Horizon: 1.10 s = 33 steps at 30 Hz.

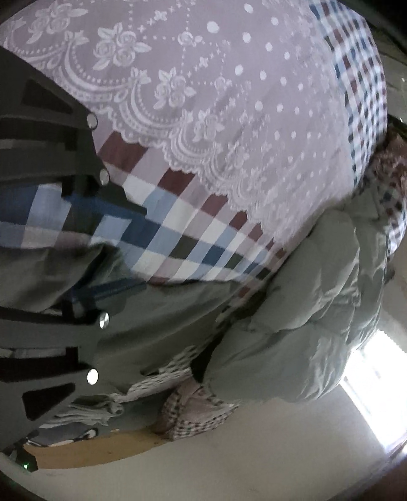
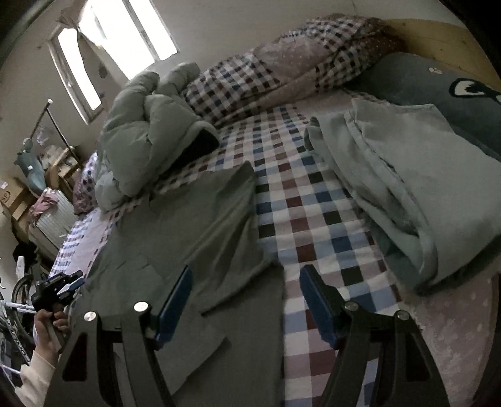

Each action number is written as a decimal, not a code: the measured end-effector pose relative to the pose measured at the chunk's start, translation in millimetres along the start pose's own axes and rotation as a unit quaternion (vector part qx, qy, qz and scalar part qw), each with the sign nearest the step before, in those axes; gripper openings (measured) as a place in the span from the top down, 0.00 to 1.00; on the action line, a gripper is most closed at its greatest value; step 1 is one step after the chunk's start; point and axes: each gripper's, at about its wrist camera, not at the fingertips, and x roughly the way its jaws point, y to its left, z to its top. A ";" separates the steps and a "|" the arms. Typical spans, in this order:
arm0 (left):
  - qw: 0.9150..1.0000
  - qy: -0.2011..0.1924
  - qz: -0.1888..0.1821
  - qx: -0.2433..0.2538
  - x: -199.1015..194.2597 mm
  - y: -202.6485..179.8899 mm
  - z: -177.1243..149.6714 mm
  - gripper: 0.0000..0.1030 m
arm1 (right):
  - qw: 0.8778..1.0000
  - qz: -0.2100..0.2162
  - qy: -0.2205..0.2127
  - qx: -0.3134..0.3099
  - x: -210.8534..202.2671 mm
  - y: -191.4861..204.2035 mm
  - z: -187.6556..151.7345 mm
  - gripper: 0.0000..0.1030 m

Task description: Fold clothes

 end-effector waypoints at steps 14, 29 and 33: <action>0.999 0.024 -0.043 0.008 7.9 -11.4 -1.3 0.44 | 0.998 0.057 0.004 0.011 36.9 0.1 -32.4 0.27; 0.999 0.024 0.032 -0.014 19.5 -7.5 -9.1 0.91 | 0.998 0.063 0.004 0.029 37.8 -3.3 -34.2 0.27; 0.999 0.014 0.029 -0.001 16.3 -10.4 -11.5 0.88 | 0.998 0.055 0.003 0.036 36.1 -8.6 -34.6 0.27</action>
